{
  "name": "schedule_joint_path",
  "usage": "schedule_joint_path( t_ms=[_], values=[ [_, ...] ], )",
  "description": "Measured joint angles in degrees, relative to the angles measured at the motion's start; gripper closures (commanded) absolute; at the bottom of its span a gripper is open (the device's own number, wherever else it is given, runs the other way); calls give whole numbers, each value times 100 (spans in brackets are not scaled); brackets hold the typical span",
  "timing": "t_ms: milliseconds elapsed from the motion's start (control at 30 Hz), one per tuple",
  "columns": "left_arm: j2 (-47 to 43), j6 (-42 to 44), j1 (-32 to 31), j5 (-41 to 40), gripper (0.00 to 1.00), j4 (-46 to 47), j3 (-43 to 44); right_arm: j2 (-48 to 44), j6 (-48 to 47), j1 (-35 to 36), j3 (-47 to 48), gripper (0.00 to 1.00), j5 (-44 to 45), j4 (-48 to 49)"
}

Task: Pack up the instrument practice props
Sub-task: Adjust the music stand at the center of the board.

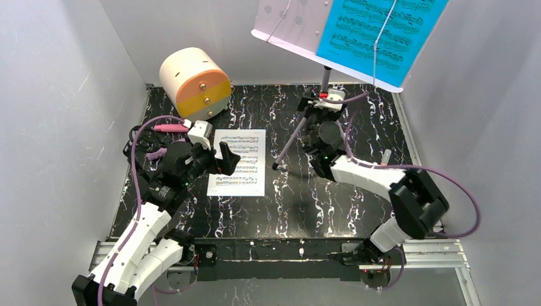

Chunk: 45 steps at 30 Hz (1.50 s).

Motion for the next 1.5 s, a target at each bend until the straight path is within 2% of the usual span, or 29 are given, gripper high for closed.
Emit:
schedule_joint_path(
  t_ms=[67, 333, 467, 600, 700, 833, 1100, 1300, 1500],
  values=[
    [24, 68, 0, 87, 2, -11, 0, -374, 334, 0, -210, 10, -275, -380],
    [181, 197, 0, 439, 2, -15, 149, -1945, 1185, -247, -1609, 5, -1631, -1729],
    [407, 199, 0, 739, 2, 24, 321, -2597, 1685, -1294, -2114, 3, -3139, -2723],
    [457, 269, 0, 918, 2, 33, 328, -2905, 1956, -2627, -2345, 5, -4688, -3134],
    [409, 330, 0, 986, 2, 52, 304, -2809, 1978, -3204, -2345, 10, -5716, -3198],
    [247, 391, 0, 1036, 2, 111, 170, -2417, 1952, -3504, -2343, 18, -6671, -3174],
    [197, 455, 0, 1207, 2, 155, 24, -1429, 1775, -3589, -1862, 20, -8153, -3171],
    [208, 455, 0, 1294, 2, 155, 13, -855, 1731, -3589, -1421, 24, -8806, -2852],
    [208, 455, 0, 1320, 2, 155, 11, -501, 1823, -3589, -1252, 30, -9106, -2632]
  ],
)
